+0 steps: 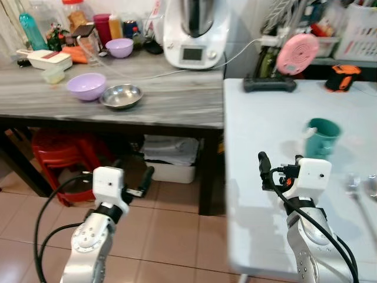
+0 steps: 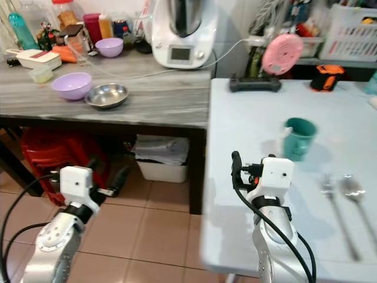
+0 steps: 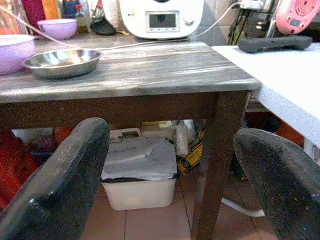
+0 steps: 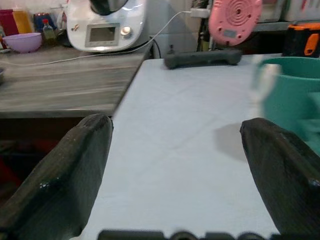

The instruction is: Setting the table

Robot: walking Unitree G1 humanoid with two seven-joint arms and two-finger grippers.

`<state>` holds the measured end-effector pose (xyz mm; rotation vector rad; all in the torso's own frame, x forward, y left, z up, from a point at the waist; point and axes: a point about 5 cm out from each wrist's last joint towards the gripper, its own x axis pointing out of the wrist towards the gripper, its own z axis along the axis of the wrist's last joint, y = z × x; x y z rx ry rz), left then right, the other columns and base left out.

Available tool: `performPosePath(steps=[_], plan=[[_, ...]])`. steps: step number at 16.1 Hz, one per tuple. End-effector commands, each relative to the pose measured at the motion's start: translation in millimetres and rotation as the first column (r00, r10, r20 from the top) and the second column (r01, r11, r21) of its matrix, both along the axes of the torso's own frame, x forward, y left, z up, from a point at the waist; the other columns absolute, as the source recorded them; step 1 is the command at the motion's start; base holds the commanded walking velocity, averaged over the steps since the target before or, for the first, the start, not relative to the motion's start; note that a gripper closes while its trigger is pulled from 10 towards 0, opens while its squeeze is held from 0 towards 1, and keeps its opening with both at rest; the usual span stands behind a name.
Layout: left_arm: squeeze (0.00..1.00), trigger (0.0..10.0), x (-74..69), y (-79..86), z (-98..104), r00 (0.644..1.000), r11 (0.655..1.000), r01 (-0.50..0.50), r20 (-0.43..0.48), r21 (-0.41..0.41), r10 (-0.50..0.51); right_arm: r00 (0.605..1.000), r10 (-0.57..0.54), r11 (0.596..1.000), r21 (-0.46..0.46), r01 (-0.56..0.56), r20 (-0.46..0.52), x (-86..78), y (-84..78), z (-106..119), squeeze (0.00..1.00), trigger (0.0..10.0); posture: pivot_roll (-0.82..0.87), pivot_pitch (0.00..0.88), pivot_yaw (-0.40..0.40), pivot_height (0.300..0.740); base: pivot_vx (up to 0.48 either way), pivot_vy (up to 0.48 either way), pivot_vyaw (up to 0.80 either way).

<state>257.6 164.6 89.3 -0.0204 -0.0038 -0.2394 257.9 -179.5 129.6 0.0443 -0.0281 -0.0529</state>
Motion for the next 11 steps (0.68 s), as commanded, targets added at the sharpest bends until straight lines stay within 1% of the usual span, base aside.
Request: performPosePath(steps=[1,4,5,6,8,10,11], plan=[[0.00,10.0,0.5,-5.6,2.6,1.000,1.000,0.022,0.010,-0.009,-0.022,1.000,-0.010,1.000,-0.006,0.010,0.000,0.2,-4.4,0.4,0.00,10.0,-0.06,0.000,0.055,0.740,0.000,-0.431,0.00],[0.00,10.0,0.0,-4.6,1.9,1.000,1.000,0.020,0.010,-0.005,-0.019,1.000,-0.011,1.000,-0.010,0.011,0.001,0.3,-6.0,0.8,0.00,10.0,-0.07,0.000,0.053,0.740,0.000,-0.406,0.00],[0.00,10.0,0.0,-3.3,1.6,1.000,1.000,0.006,0.004,-0.028,-0.006,1.000,-0.012,1.000,-0.012,0.012,0.001,0.1,-6.5,0.9,0.00,10.0,-0.07,0.000,0.052,0.740,0.000,0.000,0.00],[0.00,10.0,0.0,-2.2,1.1,1.000,1.000,-0.001,0.001,-0.031,0.001,1.000,-0.012,1.000,-0.013,0.012,0.001,0.0,-6.6,0.9,0.00,10.0,-0.07,0.000,0.052,0.740,0.000,0.000,0.00],[0.00,10.0,-0.3,-1.0,0.2,1.000,1.000,0.007,-0.002,-0.013,-0.007,1.000,-0.010,1.000,-0.015,0.010,0.000,-0.9,-6.6,1.3,0.00,10.0,-0.07,0.000,0.052,0.740,0.000,0.000,0.00],[0.00,10.0,-2.7,-2.8,0.3,0.999,0.999,0.052,-0.004,0.000,-0.052,1.000,-0.008,1.000,-0.028,0.008,-0.014,-2.9,-6.9,-0.2,0.00,10.0,-0.07,0.000,0.052,0.740,0.000,0.000,0.00],[0.00,10.0,-4.6,-3.4,-0.6,0.998,0.998,0.066,-0.014,-0.007,-0.066,1.000,-0.006,1.000,-0.027,0.005,-0.019,-4.1,-6.4,-1.2,0.00,10.0,-0.07,0.000,0.051,0.740,0.000,0.000,0.00]])
